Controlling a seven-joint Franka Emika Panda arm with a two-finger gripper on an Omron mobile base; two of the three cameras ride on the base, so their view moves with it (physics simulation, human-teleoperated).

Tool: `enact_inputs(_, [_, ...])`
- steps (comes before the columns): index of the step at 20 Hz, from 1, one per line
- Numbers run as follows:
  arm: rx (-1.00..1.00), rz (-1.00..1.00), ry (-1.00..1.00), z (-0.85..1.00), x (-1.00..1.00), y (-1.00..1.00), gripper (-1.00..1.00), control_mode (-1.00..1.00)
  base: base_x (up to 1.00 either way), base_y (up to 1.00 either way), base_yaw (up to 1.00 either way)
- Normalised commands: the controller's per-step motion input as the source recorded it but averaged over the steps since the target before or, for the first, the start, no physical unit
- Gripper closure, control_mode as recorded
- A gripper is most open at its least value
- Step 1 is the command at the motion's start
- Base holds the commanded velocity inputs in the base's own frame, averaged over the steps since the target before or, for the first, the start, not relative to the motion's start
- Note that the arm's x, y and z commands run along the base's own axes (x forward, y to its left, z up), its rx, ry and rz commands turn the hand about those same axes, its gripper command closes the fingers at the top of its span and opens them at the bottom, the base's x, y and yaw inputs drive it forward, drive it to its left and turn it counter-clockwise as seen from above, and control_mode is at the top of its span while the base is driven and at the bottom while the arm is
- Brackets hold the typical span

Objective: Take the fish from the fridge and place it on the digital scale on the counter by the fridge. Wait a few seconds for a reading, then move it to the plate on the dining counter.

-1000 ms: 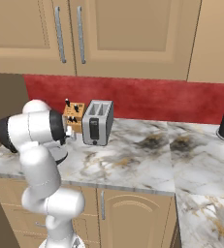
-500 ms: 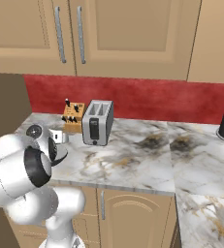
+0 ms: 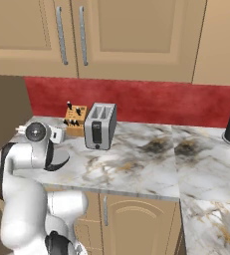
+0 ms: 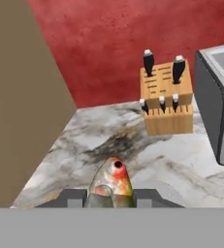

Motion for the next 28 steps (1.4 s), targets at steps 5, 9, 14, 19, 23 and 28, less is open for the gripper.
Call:
enact_inputs(5, [0.01, 0.0, 0.09, 1.0, -0.74, -0.09, 1.0, -1.0, 0.0, 0.0, 0.0])
enact_inputs(9, [-0.08, 0.0, 0.15, 1.0, -0.61, -0.39, 1.0, -1.0, 0.0, 0.0, 0.0])
enact_inputs(14, [-0.15, 0.0, 0.17, 0.88, -0.51, -0.58, 1.0, -1.0, 0.0, 0.0, 0.0])
enact_inputs(19, [-0.28, -0.02, 0.09, 0.23, -0.23, -0.5, 1.0, -1.0, 0.0, 0.0, 0.0])
enact_inputs(23, [-0.2, -0.05, 0.0, 0.0, -0.24, -0.26, 1.0, -1.0, 0.0, 0.0, 0.0])
enact_inputs(28, [0.0, 0.0, 0.0, 0.0, 0.0, 0.0, 1.0, 1.0, -0.93, -0.13, -0.09])
